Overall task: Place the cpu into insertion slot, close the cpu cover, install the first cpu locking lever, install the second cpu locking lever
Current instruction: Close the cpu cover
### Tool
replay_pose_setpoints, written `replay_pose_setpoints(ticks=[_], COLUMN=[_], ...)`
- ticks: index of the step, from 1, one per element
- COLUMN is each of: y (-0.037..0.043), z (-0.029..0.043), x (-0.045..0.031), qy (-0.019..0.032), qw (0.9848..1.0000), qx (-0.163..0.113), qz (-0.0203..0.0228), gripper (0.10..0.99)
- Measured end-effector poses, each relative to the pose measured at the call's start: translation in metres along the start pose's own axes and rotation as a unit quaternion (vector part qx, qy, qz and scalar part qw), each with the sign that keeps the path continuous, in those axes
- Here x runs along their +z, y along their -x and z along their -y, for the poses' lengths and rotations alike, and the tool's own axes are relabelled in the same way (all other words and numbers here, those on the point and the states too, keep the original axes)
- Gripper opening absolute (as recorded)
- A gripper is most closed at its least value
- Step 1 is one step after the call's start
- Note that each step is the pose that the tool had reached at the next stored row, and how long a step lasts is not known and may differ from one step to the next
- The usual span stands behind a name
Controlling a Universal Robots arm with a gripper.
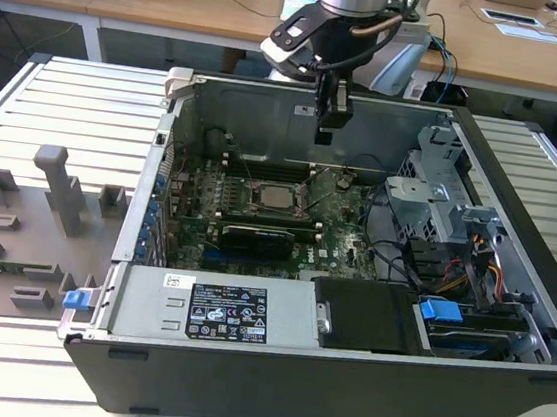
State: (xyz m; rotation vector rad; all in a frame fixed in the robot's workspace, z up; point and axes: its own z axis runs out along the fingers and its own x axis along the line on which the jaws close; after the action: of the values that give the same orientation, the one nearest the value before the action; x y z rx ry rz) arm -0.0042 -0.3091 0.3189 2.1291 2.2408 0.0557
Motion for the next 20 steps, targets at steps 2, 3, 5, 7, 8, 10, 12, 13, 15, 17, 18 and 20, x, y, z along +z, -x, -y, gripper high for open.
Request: replay_pose_setpoints(ticks=[2, 3, 5, 7, 8, 10, 12, 13, 15, 17, 18, 20], y=[0.0003, 0.0004, 0.0006, 0.0009, 0.0010, 0.0012, 0.0015, 0.0014, 0.0012, 0.0010, 0.0010, 0.0010], z=[-0.0067, -0.0094, -0.0157, -0.0228, -0.0260, -0.0339, -0.0423, -0.0470, -0.0560, -0.0590, -0.0591, -0.0600], x=[0.0004, 0.0006, 0.0010, 0.0013, 0.0016, 0.0021, 0.0026, 0.0029, 0.0034, 0.0038, 0.0041, 0.0044], qy=[-0.0001, -0.0002, -0.0002, -0.0003, -0.0003, -0.0004, -0.0005, -0.0006, -0.0009, -0.0009, -0.0009, -0.0010], qw=[1.0000, 1.0000, 1.0000, 1.0000, 1.0000, 1.0000, 1.0000, 1.0000, 1.0000, 1.0000, 1.0000, 1.0000], qx=[0.000, 0.000, 0.000, 0.000, 0.000, 0.000, 0.000, 0.000, 0.000, 0.000, 0.000, 0.000], qz=[0.0000, 0.0000, 0.0000, 0.0001, 0.0000, 0.0000, 0.0000, -0.0001, 0.0001, 0.0001, 0.0004, 0.0005], gripper=[0.106, 0.106, 0.106, 0.106, 0.106, 0.106, 0.106, 0.106, 0.106, 0.106, 0.106, 0.106])
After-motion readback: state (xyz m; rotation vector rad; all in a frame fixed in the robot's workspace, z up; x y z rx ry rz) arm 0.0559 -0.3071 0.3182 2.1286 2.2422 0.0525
